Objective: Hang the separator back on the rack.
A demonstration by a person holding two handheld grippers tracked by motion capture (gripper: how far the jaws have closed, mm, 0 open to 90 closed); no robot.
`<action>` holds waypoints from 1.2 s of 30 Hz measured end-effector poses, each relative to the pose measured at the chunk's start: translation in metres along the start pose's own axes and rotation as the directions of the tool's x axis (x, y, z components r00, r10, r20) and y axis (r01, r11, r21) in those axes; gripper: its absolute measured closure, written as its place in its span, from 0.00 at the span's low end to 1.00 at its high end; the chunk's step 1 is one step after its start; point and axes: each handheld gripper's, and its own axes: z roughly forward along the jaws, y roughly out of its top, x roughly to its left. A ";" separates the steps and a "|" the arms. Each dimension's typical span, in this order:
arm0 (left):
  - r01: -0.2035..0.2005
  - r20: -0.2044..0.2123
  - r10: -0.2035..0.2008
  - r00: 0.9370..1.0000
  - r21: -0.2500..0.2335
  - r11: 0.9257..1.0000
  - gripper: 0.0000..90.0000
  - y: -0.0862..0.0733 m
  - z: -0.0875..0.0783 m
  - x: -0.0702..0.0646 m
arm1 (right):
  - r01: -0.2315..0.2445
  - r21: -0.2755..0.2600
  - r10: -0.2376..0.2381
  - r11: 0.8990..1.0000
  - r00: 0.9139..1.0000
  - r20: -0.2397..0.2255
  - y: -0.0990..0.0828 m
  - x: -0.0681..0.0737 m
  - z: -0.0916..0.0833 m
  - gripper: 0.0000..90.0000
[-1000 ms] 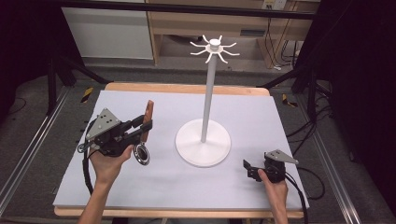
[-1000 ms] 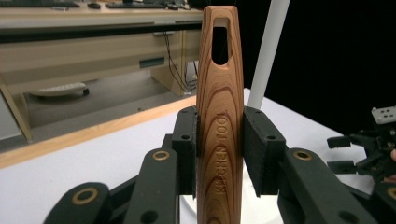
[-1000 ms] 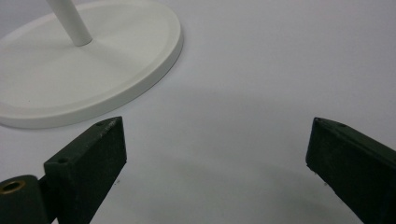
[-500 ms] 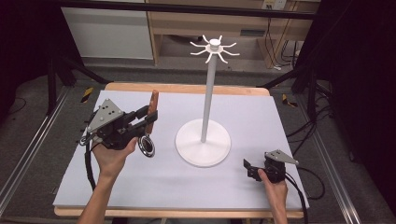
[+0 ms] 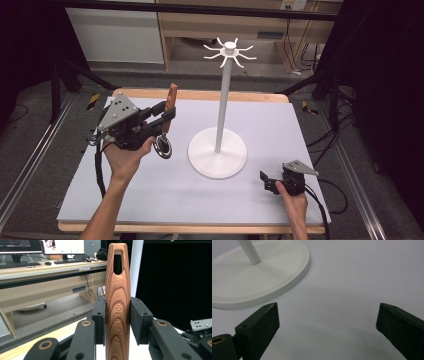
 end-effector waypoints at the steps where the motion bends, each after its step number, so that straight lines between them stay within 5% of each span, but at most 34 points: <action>1: 0.000 0.000 0.000 1.000 0.000 1.000 0.75 0.000 0.000 0.000 | 0.000 0.000 0.000 1.000 1.000 0.000 0.000 0.000 0.000 0.06; 20: -0.030 0.059 0.032 0.998 -0.022 0.999 0.75 0.027 0.014 0.001 | 0.001 0.003 -0.001 1.000 1.000 -0.002 0.000 0.000 0.000 0.06; 36: -0.051 0.057 0.051 0.997 -0.011 0.999 0.75 0.050 0.033 0.002 | 0.003 0.007 -0.002 1.000 1.000 -0.009 0.000 0.000 0.001 0.06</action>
